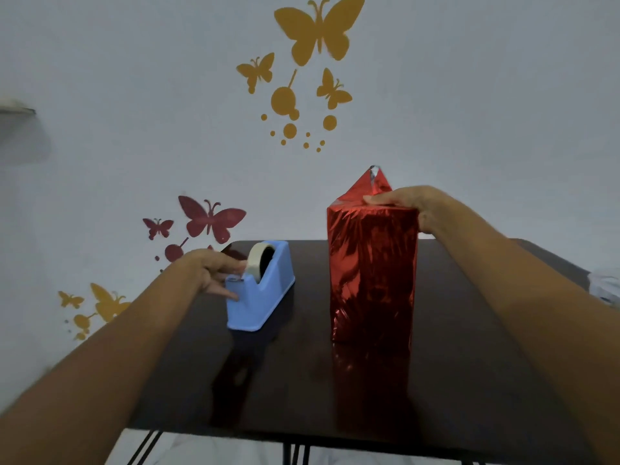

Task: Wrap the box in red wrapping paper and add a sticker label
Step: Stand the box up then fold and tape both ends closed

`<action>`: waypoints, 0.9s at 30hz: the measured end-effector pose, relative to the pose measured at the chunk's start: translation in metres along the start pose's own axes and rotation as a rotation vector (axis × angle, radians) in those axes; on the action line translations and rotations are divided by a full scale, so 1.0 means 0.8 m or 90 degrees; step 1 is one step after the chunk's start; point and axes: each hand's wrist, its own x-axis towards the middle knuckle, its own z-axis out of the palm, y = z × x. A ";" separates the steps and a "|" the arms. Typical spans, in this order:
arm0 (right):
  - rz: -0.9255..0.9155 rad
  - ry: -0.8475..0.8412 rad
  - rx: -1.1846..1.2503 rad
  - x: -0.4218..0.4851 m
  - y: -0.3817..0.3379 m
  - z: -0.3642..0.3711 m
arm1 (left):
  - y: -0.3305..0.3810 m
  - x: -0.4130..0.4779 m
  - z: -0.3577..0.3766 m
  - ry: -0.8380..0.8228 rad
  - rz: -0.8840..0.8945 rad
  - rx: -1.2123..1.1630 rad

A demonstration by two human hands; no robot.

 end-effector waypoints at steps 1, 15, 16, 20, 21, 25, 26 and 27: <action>-0.001 -0.003 0.004 0.000 0.000 0.000 | -0.004 -0.004 0.000 -0.019 0.002 -0.026; -0.001 0.041 -0.023 -0.002 0.001 0.003 | -0.019 -0.019 -0.005 -0.052 0.054 -0.132; -0.002 0.044 -0.025 -0.002 0.002 0.003 | -0.018 -0.018 -0.007 -0.054 0.055 -0.148; -0.005 0.064 -0.032 -0.001 0.002 0.004 | -0.022 -0.015 -0.010 -0.042 0.050 -0.183; -0.007 0.068 -0.031 -0.002 0.003 0.005 | -0.024 -0.014 -0.010 -0.036 0.049 -0.182; -0.014 0.070 -0.024 -0.005 0.003 0.006 | -0.032 -0.014 -0.013 -0.050 0.052 -0.176; -0.015 0.070 -0.021 -0.006 0.003 0.006 | -0.033 -0.013 -0.016 -0.060 0.054 -0.174; -0.018 0.071 -0.018 -0.007 0.003 0.006 | -0.035 -0.013 -0.018 -0.069 0.055 -0.172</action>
